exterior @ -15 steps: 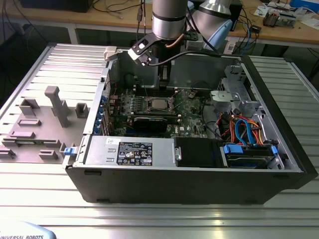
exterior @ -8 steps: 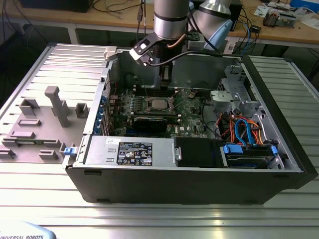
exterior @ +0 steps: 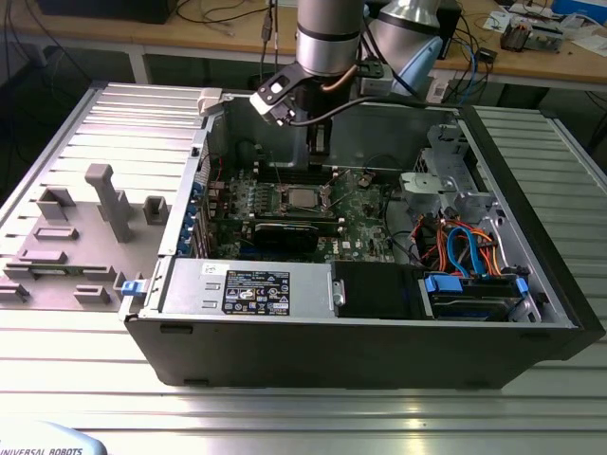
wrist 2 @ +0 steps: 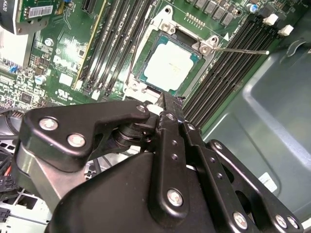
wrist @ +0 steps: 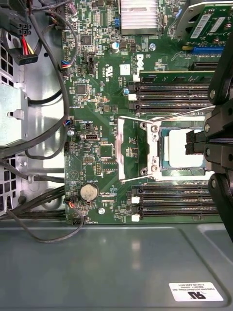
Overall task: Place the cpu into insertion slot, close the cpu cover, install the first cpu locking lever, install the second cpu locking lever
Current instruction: 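Close the cpu cover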
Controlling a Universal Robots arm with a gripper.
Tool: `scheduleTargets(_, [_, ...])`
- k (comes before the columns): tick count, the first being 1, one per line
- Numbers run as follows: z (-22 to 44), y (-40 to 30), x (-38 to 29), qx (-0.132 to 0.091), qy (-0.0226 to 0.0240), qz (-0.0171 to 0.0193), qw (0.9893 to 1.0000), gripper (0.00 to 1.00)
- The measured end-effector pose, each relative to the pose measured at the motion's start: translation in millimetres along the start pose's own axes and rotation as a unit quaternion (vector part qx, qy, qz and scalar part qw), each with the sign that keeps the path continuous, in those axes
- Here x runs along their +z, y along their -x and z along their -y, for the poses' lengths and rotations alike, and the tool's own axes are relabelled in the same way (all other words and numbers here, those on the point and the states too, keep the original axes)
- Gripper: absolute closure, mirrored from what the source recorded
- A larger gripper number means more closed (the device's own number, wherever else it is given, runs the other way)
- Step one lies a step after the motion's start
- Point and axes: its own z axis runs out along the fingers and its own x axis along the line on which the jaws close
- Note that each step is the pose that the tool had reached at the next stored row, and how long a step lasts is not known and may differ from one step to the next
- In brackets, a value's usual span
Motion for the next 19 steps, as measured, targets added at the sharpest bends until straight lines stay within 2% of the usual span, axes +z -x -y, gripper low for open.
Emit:
scheduleTargets(11, [-13.2,-0.2,0.2,0.000,0.0000,0.0000,1.0000,0.89])
scheduleTargets(19, [-15.0,-0.2,0.3,0.000,0.0000,0.0000,1.0000,0.89])
